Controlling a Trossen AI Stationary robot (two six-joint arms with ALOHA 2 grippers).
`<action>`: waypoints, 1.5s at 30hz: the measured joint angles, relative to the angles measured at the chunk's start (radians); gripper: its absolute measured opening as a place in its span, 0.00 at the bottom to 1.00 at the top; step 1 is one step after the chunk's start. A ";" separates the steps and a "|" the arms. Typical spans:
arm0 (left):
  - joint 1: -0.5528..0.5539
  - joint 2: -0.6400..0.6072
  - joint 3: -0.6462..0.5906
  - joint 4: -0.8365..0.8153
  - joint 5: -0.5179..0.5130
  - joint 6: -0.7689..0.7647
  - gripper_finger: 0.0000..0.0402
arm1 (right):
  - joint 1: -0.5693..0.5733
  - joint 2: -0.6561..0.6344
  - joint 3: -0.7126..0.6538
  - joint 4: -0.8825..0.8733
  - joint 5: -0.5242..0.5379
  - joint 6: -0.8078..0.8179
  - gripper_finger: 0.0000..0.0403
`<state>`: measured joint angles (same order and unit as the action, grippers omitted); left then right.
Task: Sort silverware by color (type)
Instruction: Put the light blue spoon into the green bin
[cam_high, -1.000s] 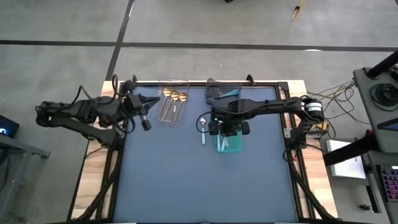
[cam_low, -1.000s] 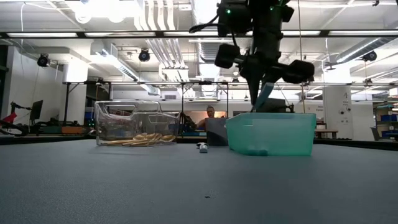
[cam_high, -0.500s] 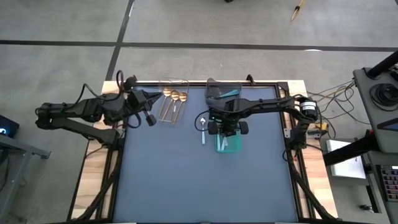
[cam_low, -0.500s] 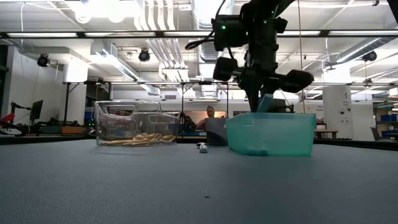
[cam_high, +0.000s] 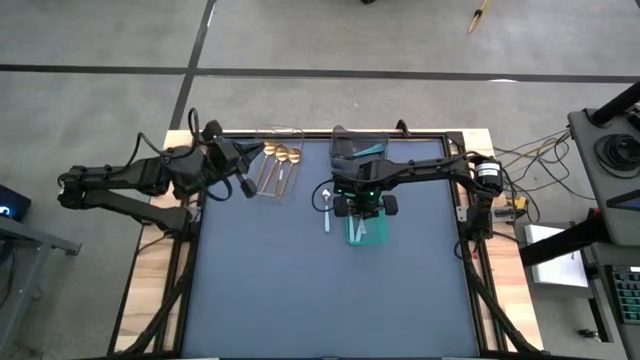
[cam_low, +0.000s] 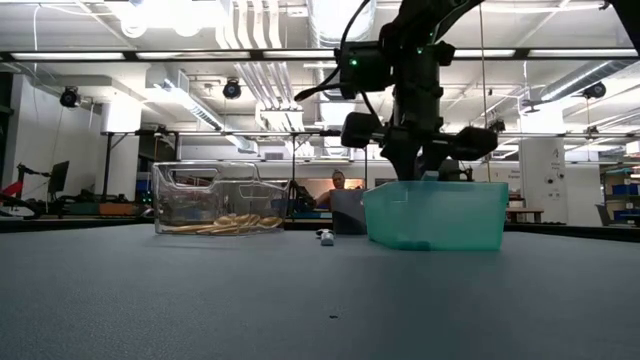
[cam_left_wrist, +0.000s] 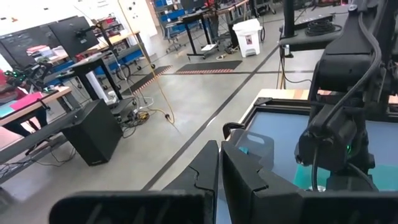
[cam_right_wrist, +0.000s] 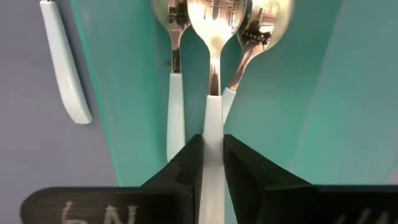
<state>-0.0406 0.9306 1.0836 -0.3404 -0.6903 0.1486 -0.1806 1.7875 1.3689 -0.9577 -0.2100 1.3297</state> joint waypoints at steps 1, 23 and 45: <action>0.000 0.000 0.000 0.000 0.000 0.000 0.00 | 0.000 0.002 0.000 0.001 0.000 -0.006 0.12; 0.003 0.005 0.000 0.005 -0.006 0.000 0.00 | -0.003 0.002 0.000 0.016 0.001 -0.073 0.23; -0.002 0.012 0.000 -0.129 0.079 -0.172 0.00 | 0.073 -0.136 0.265 0.015 0.184 -0.301 0.20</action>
<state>-0.0425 0.9428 1.0840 -0.4696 -0.6117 -0.0233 -0.1074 1.6511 1.6341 -0.9427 -0.0257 1.0288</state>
